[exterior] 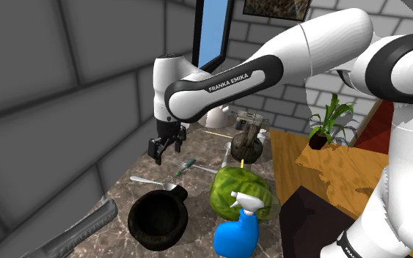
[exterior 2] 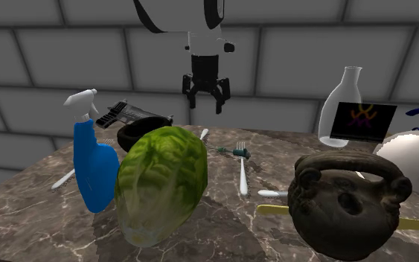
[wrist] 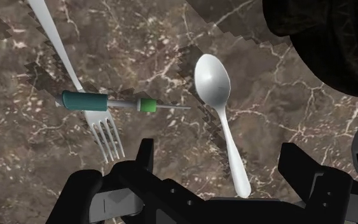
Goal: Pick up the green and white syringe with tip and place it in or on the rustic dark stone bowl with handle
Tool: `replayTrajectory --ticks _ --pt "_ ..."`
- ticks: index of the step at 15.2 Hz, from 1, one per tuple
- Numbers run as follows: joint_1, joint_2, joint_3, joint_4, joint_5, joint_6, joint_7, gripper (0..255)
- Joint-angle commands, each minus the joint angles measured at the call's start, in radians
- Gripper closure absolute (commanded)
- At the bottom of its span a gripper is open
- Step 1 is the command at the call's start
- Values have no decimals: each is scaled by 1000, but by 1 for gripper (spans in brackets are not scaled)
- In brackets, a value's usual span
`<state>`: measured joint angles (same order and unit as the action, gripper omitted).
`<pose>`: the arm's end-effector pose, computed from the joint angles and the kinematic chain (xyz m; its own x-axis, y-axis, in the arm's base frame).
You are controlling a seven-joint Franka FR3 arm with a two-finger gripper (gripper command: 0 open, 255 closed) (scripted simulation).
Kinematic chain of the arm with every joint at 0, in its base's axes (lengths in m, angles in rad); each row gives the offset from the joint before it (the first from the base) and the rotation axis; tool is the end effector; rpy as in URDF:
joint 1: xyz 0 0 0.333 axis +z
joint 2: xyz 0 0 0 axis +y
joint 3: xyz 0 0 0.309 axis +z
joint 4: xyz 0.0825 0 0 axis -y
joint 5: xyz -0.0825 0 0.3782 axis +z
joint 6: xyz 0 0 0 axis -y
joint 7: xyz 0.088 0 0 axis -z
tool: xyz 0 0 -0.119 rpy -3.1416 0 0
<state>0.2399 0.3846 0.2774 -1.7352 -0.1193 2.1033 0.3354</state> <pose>0.5700 0.3001 0.3492 0.9752 0.2215 -0.0001 0.2215 -0.9752 -0.0002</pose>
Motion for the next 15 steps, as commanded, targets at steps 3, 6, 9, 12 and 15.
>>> replayTrajectory --ticks 3,6,9,12,15 --pt "0 0 0 0 0 0 0 255" --pt "0 0 0 0 0 0 0 255" --pt "0 0 0 0 0 0 0 255" --pt "0 0 0 0 0 0 0 0" --pt "-20 -63 -20 -154 -64 134 -45 0"
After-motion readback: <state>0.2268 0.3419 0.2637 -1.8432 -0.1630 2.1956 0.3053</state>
